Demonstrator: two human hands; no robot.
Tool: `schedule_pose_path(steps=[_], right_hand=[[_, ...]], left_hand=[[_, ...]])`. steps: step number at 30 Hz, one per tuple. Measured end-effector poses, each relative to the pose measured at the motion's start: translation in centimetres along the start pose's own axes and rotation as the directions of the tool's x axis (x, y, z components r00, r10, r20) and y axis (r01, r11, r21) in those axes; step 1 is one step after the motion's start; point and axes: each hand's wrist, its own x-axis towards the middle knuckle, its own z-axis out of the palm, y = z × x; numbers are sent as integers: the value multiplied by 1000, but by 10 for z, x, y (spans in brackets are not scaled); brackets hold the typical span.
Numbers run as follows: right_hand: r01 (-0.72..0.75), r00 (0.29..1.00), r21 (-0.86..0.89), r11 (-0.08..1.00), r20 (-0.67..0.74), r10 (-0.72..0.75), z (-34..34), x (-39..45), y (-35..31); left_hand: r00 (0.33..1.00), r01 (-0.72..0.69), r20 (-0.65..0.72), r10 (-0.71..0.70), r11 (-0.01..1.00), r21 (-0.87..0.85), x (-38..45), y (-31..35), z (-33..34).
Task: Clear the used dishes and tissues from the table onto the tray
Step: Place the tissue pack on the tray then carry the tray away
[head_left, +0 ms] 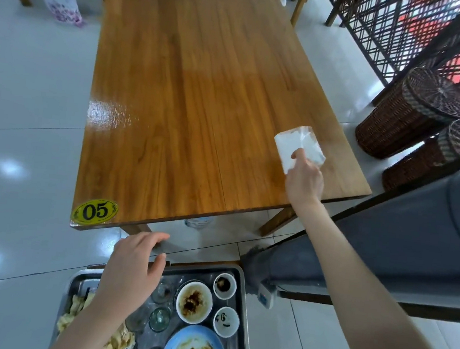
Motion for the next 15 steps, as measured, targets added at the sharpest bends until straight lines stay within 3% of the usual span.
schedule_pose_path(steps=[7, 15], right_hand=[[190, 972, 210, 959, 95, -213, -11, -105, -52], [123, 923, 204, 971, 336, -188, 1, -213, -74]], left_hand=[[1000, -11, 3, 11, 1000, 20, -25, -13, -1], [999, 1, 43, -4, 998, 67, -72, -54, 3]])
